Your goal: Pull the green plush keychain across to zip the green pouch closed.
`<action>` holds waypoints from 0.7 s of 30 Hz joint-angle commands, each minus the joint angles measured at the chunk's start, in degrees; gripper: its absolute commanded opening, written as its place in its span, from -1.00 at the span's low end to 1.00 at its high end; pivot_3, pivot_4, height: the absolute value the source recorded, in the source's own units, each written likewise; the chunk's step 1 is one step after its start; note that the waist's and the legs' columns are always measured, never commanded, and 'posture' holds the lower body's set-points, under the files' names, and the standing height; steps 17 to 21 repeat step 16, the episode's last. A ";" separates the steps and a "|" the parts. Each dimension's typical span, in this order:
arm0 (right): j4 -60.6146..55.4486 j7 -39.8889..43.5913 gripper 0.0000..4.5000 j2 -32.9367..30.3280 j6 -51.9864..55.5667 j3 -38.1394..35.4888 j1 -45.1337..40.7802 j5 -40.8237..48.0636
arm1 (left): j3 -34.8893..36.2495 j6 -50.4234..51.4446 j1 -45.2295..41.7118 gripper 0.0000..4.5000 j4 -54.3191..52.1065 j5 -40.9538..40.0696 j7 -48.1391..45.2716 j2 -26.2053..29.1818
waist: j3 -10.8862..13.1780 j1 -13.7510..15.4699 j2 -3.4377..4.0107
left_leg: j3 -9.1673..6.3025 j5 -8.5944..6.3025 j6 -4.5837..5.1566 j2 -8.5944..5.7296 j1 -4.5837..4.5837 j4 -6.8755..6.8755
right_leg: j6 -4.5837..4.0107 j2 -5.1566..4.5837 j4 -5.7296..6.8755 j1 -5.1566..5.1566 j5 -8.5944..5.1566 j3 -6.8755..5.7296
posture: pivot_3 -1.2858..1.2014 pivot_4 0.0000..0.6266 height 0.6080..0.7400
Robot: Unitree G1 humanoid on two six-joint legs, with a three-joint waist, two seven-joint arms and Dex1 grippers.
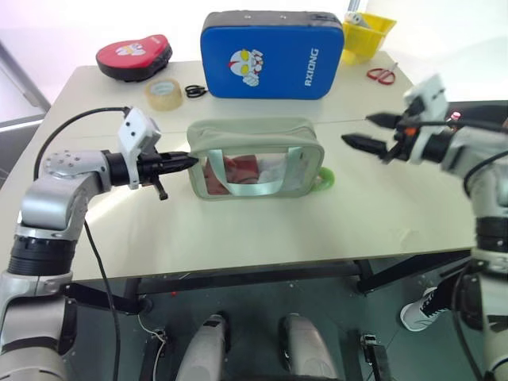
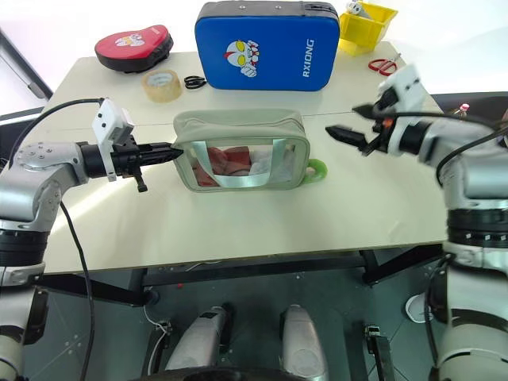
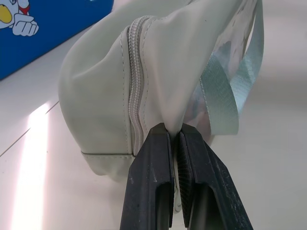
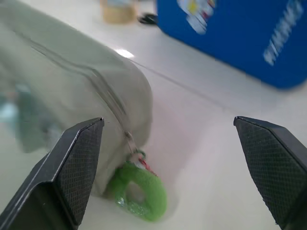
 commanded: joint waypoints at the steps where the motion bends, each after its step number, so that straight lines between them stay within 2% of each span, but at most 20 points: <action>1: -6.04 7.88 1.00 -1.64 0.94 2.88 -2.54 3.46 | 2.97 -1.10 -2.03 -0.67 -0.54 -0.41 0.23 1.04 | 0.00 0.01 0.00 | 0.00 0.00 0.00 0.00 0.00 0.00 | 0.00 0.00 -0.03 0.00 0.00 0.00 | 0.03 -0.52 1.00; 2: -6.79 8.31 1.00 -1.41 0.59 3.54 -2.65 3.31 | 3.08 -0.93 -2.17 -0.58 -0.49 -0.65 0.03 1.10 | 0.00 0.10 0.00 | 0.00 0.00 0.00 0.00 -0.01 0.00 | 0.00 0.00 -0.05 0.00 0.00 0.00 | 0.03 -0.52 1.00; 6: -7.45 7.44 1.00 0.56 -0.95 5.17 -2.42 2.22 | 3.27 -0.13 -2.00 0.30 -1.20 -1.16 -0.61 1.81 | 0.00 0.22 -0.01 | 0.00 0.00 -0.01 -0.01 -0.03 0.02 | 0.00 -0.02 -0.08 0.02 0.00 0.01 | 0.03 -0.52 1.00; 8: -6.70 7.38 1.00 0.79 -1.95 5.49 -2.22 1.65 | 3.51 0.09 -1.67 0.86 -1.80 -1.33 -1.25 2.60 | 0.00 0.33 -0.01 | 0.00 -0.01 -0.01 -0.01 -0.04 0.02 | 0.00 -0.03 -0.11 0.01 0.00 0.02 | 0.03 -0.52 1.00; 9: -6.17 7.74 1.00 0.55 -2.69 5.57 -2.01 1.33 | 3.92 0.57 -1.66 0.99 -2.15 -1.76 -1.57 3.10 | 0.00 0.37 -0.01 | 0.00 -0.01 -0.01 -0.02 -0.04 0.02 | 0.00 -0.03 -0.12 0.02 0.00 0.02 | 0.03 -0.52 1.00; 14: -4.02 9.57 1.00 -1.30 -4.75 4.60 -1.98 0.96 | 6.56 4.42 -4.82 0.99 -0.85 -3.46 -2.03 6.64 | 0.01 0.34 -0.02 | -0.01 -0.01 -0.01 -0.02 -0.07 0.02 | 0.00 -0.03 -0.16 0.01 0.00 0.02 | 0.03 -0.52 1.00; 16: -3.67 9.68 1.00 -1.37 -5.19 4.43 -2.08 0.92 | 6.44 2.94 -4.58 0.99 -0.13 -2.57 -3.16 8.14 | 0.01 0.28 -0.02 | 0.00 -0.01 -0.01 -0.03 -0.07 0.01 | 0.00 -0.03 -0.17 0.01 0.00 0.02 | 0.03 -0.52 1.00; 21: -3.67 9.68 1.00 -1.37 -5.19 4.43 -2.08 0.92 | 6.44 2.94 -4.58 0.99 -0.13 -2.57 -3.16 8.14 | 0.01 0.28 -0.02 | 0.00 -0.01 -0.01 -0.03 -0.07 0.01 | 0.00 -0.03 -0.17 0.01 0.00 0.02 | 0.03 -0.52 1.00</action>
